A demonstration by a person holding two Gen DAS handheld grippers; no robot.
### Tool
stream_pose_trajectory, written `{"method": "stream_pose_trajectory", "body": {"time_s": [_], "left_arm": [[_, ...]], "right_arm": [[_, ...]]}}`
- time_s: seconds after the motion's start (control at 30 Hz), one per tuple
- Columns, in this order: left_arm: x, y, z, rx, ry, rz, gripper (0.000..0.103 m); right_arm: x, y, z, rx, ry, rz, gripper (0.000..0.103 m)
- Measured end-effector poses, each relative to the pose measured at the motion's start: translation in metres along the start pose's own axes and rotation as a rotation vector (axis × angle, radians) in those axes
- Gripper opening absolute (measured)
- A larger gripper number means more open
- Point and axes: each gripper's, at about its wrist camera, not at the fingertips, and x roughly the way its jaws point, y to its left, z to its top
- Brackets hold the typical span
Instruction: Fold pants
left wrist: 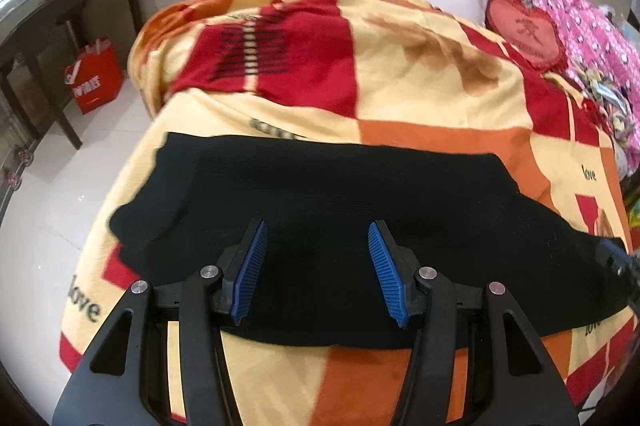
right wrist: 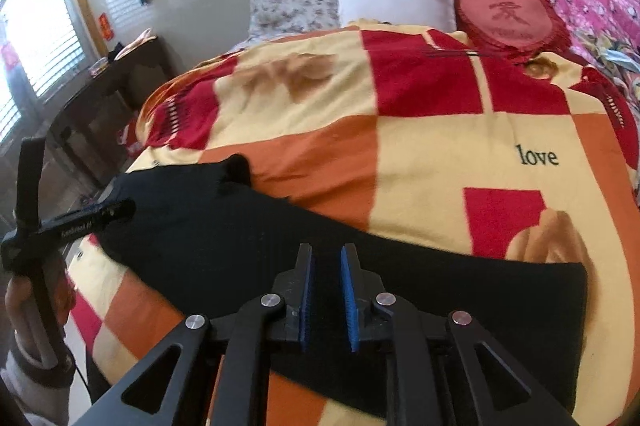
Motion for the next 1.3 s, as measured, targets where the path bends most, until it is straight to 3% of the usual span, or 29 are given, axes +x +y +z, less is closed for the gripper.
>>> {"method": "stream_pose_trajectory", "body": {"time_s": [0.27,0.43,0.5,0.67,0.8,0.97,1.17,1.3], "left_arm": [[0.008,0.032,-0.017,-0.065,0.032,0.038,0.052],[0.018,0.03,-0.02,-0.051,0.039,0.061,0.055],[0.019,0.028,-0.02,-0.041,0.039,0.057,0.062],[0.015,0.028,-0.02,-0.038,0.038,0.058,0.062],[0.002,0.026,-0.017,-0.053,0.018,0.016,0.062],[-0.01,0.0,-0.013,0.006,0.003,-0.028,0.062],[-0.012,-0.044,-0.013,0.093,0.013,-0.094,0.062],[-0.008,-0.079,-0.016,0.168,0.048,-0.18,0.062]], "right_arm": [[0.007,-0.001,-0.024,-0.004,0.057,-0.001,0.016],[0.015,-0.008,-0.034,-0.005,0.093,-0.003,0.016],[0.014,-0.008,-0.036,-0.006,0.087,-0.002,0.016],[0.003,-0.009,-0.033,-0.005,0.085,-0.013,0.016],[-0.009,-0.012,-0.03,0.0,0.054,-0.05,0.017],[-0.008,-0.02,-0.032,0.012,0.067,-0.136,0.018],[0.001,-0.025,-0.036,0.023,0.092,-0.159,0.019],[-0.005,-0.03,-0.038,0.034,0.075,-0.131,0.019]]}}
